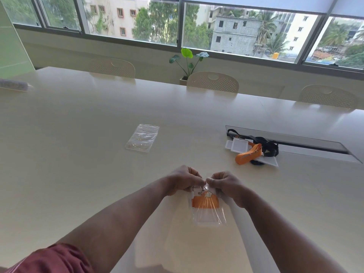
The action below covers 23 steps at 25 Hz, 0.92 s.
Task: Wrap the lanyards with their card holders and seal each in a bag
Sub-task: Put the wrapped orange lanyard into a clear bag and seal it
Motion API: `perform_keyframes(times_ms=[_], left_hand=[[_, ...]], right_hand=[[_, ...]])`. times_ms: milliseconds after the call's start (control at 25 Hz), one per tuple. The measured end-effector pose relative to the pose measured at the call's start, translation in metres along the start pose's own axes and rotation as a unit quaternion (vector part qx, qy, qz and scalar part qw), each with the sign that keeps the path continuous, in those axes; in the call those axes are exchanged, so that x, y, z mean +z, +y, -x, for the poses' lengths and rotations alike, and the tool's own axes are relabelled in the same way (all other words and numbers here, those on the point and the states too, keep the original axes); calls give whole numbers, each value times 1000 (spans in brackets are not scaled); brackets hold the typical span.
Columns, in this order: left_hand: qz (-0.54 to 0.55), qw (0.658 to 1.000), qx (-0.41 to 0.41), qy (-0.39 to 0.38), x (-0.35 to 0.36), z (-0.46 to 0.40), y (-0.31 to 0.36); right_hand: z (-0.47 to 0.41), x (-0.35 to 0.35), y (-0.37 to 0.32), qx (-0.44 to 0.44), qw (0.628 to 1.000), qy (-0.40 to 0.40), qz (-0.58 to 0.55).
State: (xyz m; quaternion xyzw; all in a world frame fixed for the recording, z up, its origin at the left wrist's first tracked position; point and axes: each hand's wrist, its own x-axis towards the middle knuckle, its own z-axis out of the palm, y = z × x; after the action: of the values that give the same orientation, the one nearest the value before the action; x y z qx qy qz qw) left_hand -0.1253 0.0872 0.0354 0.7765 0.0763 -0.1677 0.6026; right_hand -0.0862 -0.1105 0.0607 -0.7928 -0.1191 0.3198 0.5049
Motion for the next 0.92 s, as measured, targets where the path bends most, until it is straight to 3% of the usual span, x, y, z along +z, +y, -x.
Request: perform_keyframes(times_ms=[440, 760, 920], left_hand=[[-10, 999, 39, 1, 7, 5, -5], [-8, 1000, 23, 13, 11, 2, -5], [21, 999, 23, 25, 10, 2, -6]], right_hand=[[-5, 0, -1, 20, 1000, -12, 12], [-9, 11, -7, 45, 996, 43, 58], [-5, 9, -9, 47, 998, 27, 9]])
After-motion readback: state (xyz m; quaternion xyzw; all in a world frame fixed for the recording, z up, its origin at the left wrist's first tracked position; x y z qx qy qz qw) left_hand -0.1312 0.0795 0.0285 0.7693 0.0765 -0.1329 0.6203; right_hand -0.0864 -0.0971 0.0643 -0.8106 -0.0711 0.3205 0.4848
